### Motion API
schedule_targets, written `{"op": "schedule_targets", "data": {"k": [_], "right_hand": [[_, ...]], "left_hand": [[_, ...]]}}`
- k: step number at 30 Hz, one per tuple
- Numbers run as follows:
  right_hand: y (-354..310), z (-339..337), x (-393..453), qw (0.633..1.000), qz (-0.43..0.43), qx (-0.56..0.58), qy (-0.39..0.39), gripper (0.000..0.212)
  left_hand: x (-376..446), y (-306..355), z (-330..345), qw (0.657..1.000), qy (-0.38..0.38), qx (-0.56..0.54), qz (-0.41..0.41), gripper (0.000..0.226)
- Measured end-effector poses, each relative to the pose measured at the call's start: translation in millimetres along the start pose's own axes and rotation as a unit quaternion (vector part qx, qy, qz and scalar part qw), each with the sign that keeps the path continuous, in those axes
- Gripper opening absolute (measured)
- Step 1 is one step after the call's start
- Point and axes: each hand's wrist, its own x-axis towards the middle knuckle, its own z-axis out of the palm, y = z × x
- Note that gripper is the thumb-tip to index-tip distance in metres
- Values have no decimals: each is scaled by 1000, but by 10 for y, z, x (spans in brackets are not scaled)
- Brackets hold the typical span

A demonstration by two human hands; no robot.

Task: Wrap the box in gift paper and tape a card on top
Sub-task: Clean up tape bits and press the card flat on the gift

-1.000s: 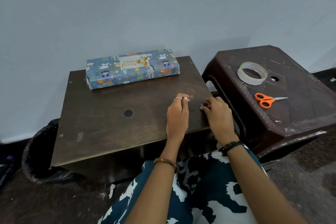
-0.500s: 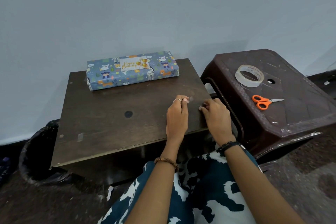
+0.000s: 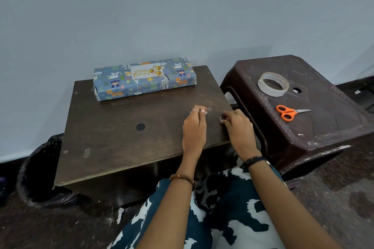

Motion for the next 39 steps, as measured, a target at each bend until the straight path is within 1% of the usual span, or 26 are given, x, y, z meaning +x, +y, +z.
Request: {"op": "schedule_targets", "data": {"k": [5,14,18,20,21,22,23,24,25,27,30,34,39], "right_hand": [[2,-20,-2,999,-30,-43,-10,27],[-5,-14,51,996,-25,-87,5,24],[-15,1,56,997,-12,-73,19,24],[5,40,46,999,12,-18,45,21],[20,47,54,996,48,53,62,19],[18,41,61,981,94,149,80,17],[10,38,66,955,136,244,97,16],[-6,35,68,930,161,310,116,16],[-28,29,70,917,170,337,132,15],[-81,30,68,906,172,357,150,15],[-136,66,74,888,186,386,169,13],[-174,100,106,862,221,418,184,14],[-207,83,111,840,240,448,192,14]], "left_hand": [[2,11,0,1000,-1,-1,0,26],[-15,13,-5,1000,3,-22,20,22],[-15,7,1,1000,6,-24,18,23],[-18,11,-4,1000,4,-21,16,24],[-16,15,-3,1000,-3,-15,21,24],[-8,13,3,999,-18,0,32,26],[6,5,17,998,-43,31,46,28],[14,5,30,993,-73,74,61,31],[21,3,42,985,-100,121,70,34],[34,-17,59,970,-134,191,72,41],[38,-56,92,951,-155,256,77,45],[44,9,108,954,-161,247,49,49],[47,16,120,952,-158,259,43,51]]}}
